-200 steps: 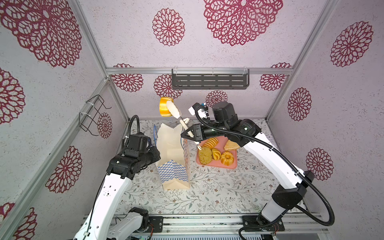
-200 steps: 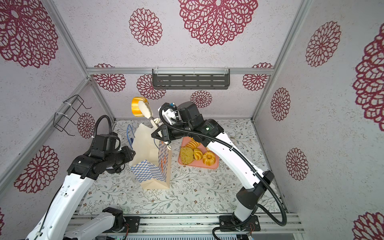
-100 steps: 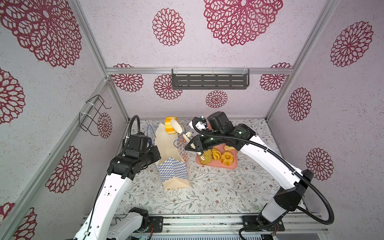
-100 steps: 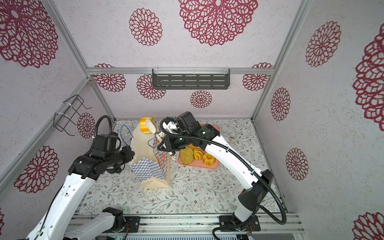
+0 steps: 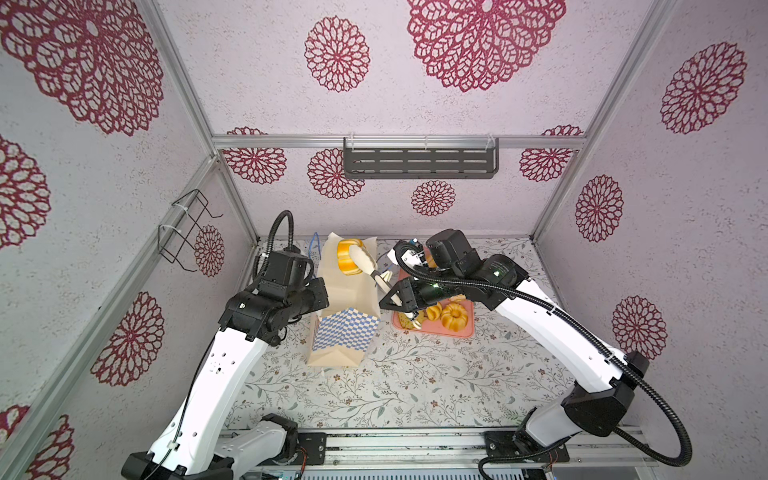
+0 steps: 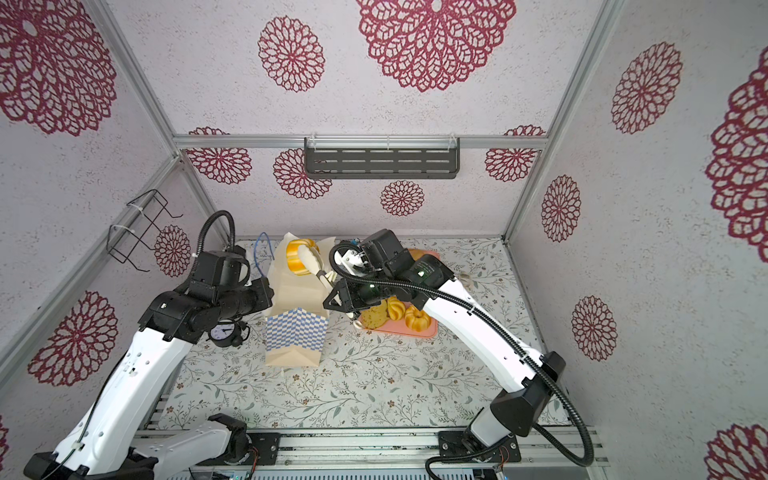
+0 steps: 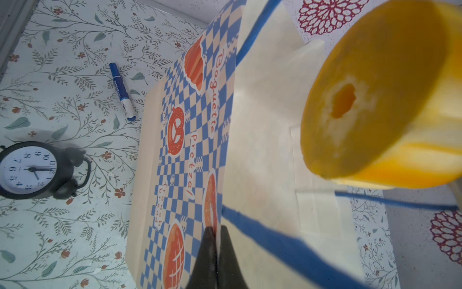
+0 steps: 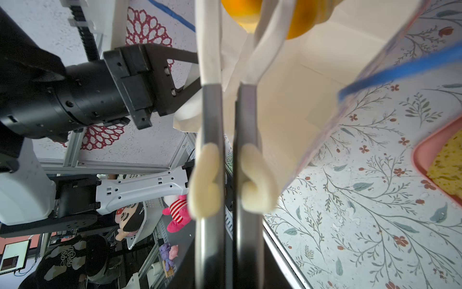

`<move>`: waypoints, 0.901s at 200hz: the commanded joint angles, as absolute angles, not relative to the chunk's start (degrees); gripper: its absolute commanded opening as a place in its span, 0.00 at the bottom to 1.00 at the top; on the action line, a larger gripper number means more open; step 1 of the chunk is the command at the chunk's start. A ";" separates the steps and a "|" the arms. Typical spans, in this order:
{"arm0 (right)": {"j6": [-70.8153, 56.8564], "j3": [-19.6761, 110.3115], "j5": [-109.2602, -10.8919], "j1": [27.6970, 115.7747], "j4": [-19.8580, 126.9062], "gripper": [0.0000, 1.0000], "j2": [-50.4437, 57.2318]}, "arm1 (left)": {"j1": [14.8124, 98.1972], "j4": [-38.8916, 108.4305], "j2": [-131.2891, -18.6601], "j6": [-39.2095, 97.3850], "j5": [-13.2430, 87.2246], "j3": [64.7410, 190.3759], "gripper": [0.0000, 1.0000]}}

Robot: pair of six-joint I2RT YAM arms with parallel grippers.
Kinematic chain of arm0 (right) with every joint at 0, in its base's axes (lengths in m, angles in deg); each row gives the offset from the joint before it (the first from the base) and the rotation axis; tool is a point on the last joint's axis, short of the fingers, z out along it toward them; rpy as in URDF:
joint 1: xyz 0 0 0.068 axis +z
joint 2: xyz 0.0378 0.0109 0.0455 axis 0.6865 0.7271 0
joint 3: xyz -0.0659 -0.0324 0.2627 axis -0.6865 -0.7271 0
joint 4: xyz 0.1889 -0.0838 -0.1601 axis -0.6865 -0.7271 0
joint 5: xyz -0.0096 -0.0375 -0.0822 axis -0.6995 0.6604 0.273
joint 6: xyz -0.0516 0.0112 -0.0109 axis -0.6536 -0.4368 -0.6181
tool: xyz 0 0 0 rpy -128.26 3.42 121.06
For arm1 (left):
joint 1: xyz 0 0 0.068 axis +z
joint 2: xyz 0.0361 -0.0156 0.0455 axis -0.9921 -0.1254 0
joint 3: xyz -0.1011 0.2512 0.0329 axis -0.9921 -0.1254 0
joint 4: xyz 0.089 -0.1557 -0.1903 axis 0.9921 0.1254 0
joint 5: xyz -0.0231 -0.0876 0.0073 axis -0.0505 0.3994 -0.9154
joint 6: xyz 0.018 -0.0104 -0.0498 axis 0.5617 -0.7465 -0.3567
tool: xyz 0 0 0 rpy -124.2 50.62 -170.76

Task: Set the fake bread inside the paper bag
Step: 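Carry the bun in the tongs over the open paper bag with the right gripper, then lower the tongs into the bag and release the yellow bun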

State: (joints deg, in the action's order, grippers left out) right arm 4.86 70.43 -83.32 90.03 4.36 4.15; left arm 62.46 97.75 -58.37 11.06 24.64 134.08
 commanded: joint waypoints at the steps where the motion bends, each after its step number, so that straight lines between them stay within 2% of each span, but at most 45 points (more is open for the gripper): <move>1: 3.02 70.20 -85.20 90.20 4.90 0.00 3.26 | 61.13 98.38 -59.09 12.55 22.21 135.38 0.00; 47: 1.67 68.78 -82.53 90.11 2.50 0.00 3.57 | 59.99 98.09 -59.54 12.38 21.16 135.37 0.00; 78: 1.70 68.87 -82.28 90.00 2.49 0.27 3.48 | 59.77 98.03 -59.57 12.35 21.02 135.41 0.00; 119: 1.78 69.35 -82.11 90.02 2.77 0.46 3.57 | 59.53 97.77 -59.28 12.18 20.89 135.02 0.00; 138: 1.78 69.73 -81.82 89.93 2.90 0.46 3.57 | 59.57 97.64 -59.19 12.05 20.87 134.78 0.00; 180: 1.44 71.77 -80.89 89.78 2.56 0.39 3.23 | 59.55 97.06 -58.82 11.71 20.74 134.04 0.00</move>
